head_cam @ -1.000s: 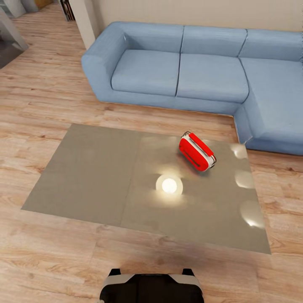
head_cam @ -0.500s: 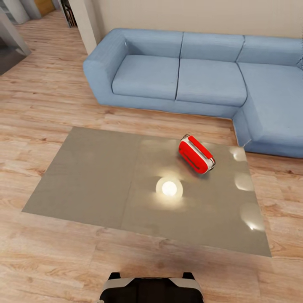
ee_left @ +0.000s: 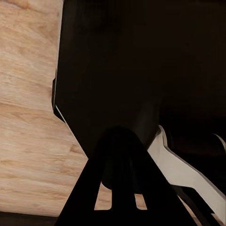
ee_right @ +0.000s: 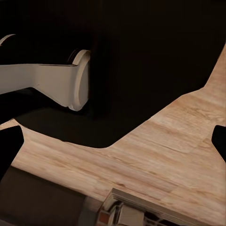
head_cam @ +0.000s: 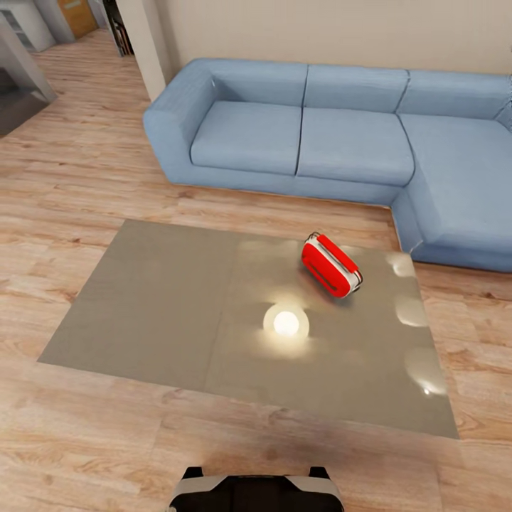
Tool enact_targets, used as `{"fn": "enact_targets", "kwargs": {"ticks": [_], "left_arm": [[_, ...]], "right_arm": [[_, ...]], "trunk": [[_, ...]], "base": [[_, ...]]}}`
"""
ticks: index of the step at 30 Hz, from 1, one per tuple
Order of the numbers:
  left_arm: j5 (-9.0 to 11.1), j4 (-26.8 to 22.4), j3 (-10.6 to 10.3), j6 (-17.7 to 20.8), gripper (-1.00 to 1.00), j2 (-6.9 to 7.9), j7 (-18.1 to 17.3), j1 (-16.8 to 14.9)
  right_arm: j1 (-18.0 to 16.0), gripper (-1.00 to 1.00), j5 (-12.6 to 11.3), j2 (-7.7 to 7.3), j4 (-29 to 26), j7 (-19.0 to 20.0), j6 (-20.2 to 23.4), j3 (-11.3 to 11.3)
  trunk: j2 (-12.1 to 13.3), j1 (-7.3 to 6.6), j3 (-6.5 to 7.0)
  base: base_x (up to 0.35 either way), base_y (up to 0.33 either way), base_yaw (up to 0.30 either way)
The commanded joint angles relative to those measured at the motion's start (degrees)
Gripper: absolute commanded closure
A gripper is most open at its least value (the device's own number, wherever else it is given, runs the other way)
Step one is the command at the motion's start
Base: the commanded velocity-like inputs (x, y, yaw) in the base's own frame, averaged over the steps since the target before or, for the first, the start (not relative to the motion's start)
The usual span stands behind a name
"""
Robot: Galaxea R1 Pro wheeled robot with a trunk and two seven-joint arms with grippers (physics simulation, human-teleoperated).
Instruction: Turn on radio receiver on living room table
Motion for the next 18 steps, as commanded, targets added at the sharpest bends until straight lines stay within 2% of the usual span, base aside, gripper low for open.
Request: {"fn": "enact_targets", "kwargs": {"ticks": [1, 6, 18], "left_arm": [[0.0, 0.0, 0.0, 0.0, 1.00, 0.02, 0.0, 0.0], [0.0, 0.0, 0.0, 0.0, 1.00, 0.01, 0.0, 0.0], [0.0, 0.0, 0.0, 0.0, 1.00, 0.01, 0.0, 0.0]], "right_arm": [[0.0, -1.00, 0.0, 0.00, 0.0, 0.0, -0.6, 0.0], [0.3, -1.00, -0.1, -0.01, 0.0, 0.0, -2.5, 0.0], [0.4, -1.00, -0.1, 0.00, 0.0, 0.0, -2.7, 0.0]], "trunk": [[0.0, 0.00, 0.09], [0.0, 0.00, 0.55], [0.0, 0.00, 1.63]], "base": [[0.000, 0.000, 0.000], [0.000, 0.000, 0.000], [0.000, 0.000, 0.000]]}}
